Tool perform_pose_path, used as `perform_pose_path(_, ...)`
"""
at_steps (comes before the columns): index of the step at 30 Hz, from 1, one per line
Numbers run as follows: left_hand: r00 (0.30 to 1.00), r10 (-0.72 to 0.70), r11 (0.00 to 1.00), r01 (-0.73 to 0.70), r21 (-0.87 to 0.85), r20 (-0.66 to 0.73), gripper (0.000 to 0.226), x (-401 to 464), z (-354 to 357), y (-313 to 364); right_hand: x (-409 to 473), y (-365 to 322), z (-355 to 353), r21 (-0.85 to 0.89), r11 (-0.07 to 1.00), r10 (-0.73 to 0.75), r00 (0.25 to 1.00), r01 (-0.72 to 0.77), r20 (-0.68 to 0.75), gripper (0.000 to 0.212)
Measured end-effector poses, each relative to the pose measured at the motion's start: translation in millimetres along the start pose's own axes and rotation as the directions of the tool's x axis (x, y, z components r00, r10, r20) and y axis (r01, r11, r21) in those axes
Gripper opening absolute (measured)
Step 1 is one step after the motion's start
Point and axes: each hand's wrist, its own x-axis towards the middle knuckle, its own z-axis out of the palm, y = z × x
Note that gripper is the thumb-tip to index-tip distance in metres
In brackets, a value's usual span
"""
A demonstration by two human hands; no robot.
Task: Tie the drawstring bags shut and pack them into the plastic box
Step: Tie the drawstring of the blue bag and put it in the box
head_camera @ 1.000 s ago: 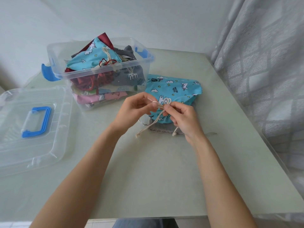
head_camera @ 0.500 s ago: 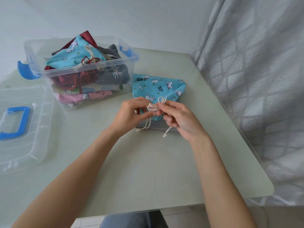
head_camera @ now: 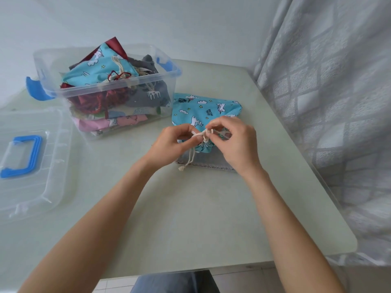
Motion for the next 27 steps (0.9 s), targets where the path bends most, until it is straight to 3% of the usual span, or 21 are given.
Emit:
perform_pose_path(3, 1.000, 0.004, 0.999, -0.004, -0.048, -0.004, 0.010, -1.7, 0.5, 3.4, -4.2, -3.1, 12.0, -0.174, 0.975, -0.165, 0.978, 0.141, -0.128, 0.008)
perform_pose_path(7, 0.998, -0.034, 0.976, 0.020, -0.218, -0.057, 0.017, -2.7, -1.7, 6.8, -7.1, 0.9, 17.7, -0.140, 0.970, -0.230, 0.936, 0.199, -0.265, 0.010)
perform_pose_path(14, 0.995, 0.099, 0.994, -0.099, -0.054, -0.007, 0.017, -6.0, -2.0, 4.6, -8.8, 6.3, 17.8, 0.012, 0.960, -0.268, 0.934, 0.279, -0.234, 0.007)
perform_pose_path(20, 0.998, 0.050, 0.978, -0.057, -0.202, -0.043, 0.007, -7.8, -4.7, 10.2, -12.0, 9.6, 12.8, 0.030, 0.942, -0.319, 0.922, 0.333, -0.222, 0.007)
perform_pose_path(27, 1.000, 0.020, 0.986, -0.016, -0.168, 0.023, 0.006, -9.5, -1.2, 13.1, -13.1, 11.4, 11.0, 0.045, 0.926, -0.358, 0.911, 0.374, -0.204, 0.007)
